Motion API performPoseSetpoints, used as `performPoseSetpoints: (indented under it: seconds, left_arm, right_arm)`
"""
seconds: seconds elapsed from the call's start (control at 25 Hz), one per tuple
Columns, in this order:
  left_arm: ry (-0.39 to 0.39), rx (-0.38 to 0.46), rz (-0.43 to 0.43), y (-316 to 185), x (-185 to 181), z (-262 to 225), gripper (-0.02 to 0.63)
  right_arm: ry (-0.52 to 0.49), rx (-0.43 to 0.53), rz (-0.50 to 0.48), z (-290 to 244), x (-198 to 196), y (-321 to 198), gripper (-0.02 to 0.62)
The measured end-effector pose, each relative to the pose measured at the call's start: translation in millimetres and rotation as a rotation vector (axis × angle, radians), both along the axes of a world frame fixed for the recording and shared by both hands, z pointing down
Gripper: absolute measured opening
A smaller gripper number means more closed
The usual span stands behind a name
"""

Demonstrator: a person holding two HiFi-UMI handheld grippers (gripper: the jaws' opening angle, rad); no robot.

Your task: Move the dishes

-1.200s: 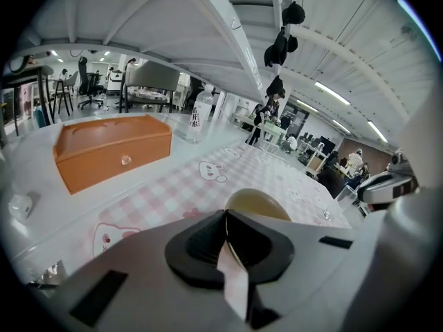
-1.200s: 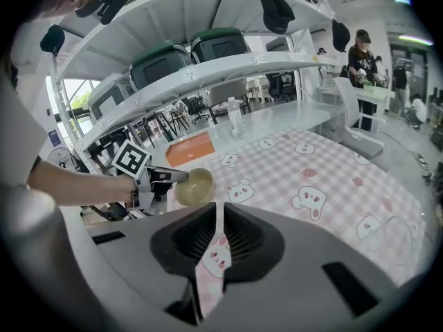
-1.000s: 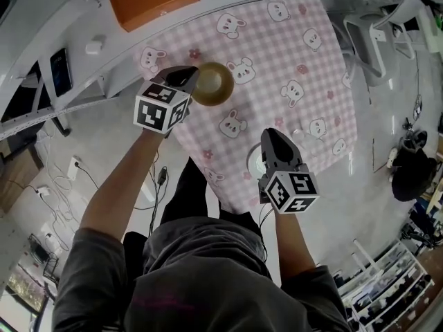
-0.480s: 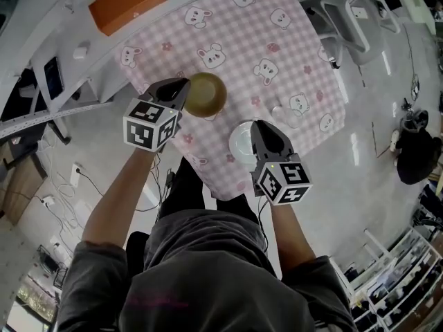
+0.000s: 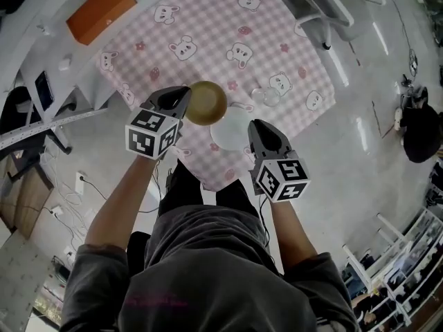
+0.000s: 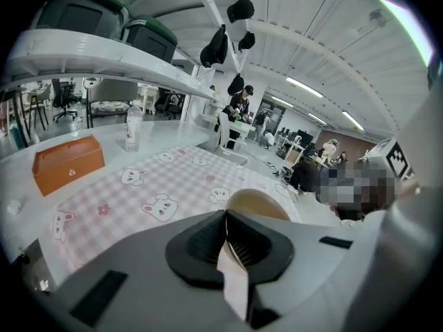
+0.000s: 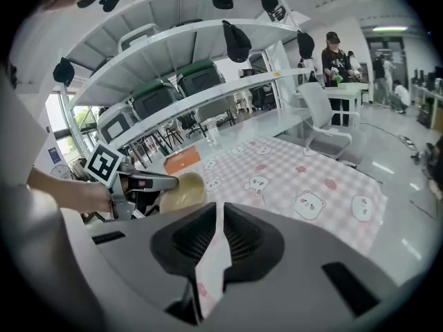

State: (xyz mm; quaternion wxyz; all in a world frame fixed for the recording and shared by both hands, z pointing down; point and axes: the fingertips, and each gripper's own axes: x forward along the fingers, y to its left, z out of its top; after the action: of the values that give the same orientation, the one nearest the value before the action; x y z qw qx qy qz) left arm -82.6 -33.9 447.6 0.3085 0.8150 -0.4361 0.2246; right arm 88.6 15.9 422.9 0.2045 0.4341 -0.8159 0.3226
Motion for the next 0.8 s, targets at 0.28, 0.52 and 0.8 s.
performPoseSetpoints:
  seconds: [0.28, 0.52, 0.8]
  left_arm:
    - [-0.008, -0.037, 0.074, 18.2, 48.1, 15.3, 0.011]
    - [-0.014, -0.07, 0.108, 31.3, 76.8, 33.1, 0.011]
    - [-0.015, -0.111, 0.142, 46.2, 97.4, 61.1, 0.011]
  right_arm:
    - [-0.003, -0.017, 0.071, 8.6, 47.0, 15.5, 0.038]
    - [0.001, -0.037, 0.121, 19.4, 80.6, 26.7, 0.038]
    - [0.0, -0.058, 0.159, 39.6, 101.9, 36.6, 0.038]
